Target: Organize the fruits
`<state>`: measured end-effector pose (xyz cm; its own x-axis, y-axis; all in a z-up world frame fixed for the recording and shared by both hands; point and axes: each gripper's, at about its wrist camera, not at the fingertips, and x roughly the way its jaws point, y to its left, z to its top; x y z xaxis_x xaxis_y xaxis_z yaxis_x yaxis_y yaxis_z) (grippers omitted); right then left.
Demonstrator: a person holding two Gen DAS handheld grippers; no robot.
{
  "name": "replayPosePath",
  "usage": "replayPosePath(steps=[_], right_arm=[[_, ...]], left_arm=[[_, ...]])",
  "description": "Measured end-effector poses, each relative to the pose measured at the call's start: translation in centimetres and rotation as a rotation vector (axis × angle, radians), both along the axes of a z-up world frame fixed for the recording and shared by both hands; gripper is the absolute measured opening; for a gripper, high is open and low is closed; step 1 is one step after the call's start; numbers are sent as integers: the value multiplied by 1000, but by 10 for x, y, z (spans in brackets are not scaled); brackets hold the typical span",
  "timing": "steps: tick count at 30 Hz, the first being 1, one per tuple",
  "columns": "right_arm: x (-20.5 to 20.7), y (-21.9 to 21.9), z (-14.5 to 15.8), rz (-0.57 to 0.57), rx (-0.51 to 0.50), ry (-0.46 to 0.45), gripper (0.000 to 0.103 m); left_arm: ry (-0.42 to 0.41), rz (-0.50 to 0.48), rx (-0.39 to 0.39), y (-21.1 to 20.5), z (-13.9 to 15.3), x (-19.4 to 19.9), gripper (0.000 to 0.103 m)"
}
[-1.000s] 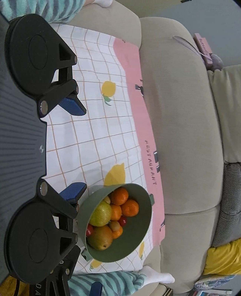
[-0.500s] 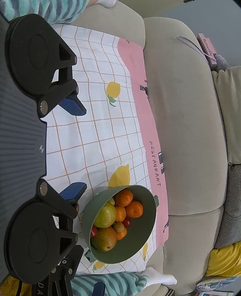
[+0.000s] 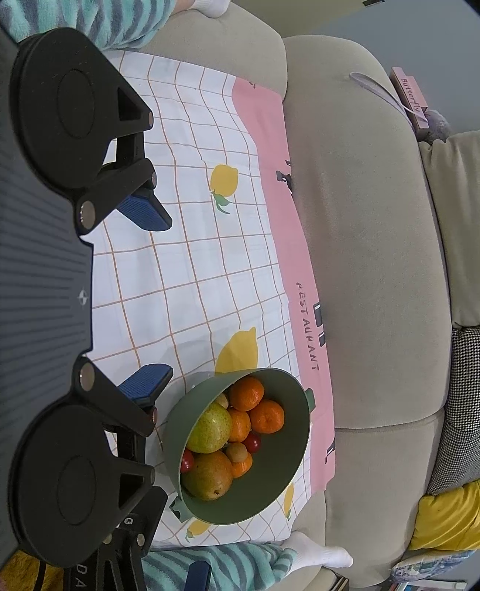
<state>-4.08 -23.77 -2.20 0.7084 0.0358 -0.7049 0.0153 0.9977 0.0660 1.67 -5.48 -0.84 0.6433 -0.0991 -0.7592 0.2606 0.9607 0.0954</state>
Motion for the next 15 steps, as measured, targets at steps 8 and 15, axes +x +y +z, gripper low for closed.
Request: replayPosePath(steps=[8, 15], right_arm=[[1, -2, -1, -5, 1, 9, 99], [1, -2, -2, 0, 5, 13, 99]], left_arm=[[4, -2, 0, 0, 0, -1, 96], [5, -2, 0, 0, 0, 0, 96]])
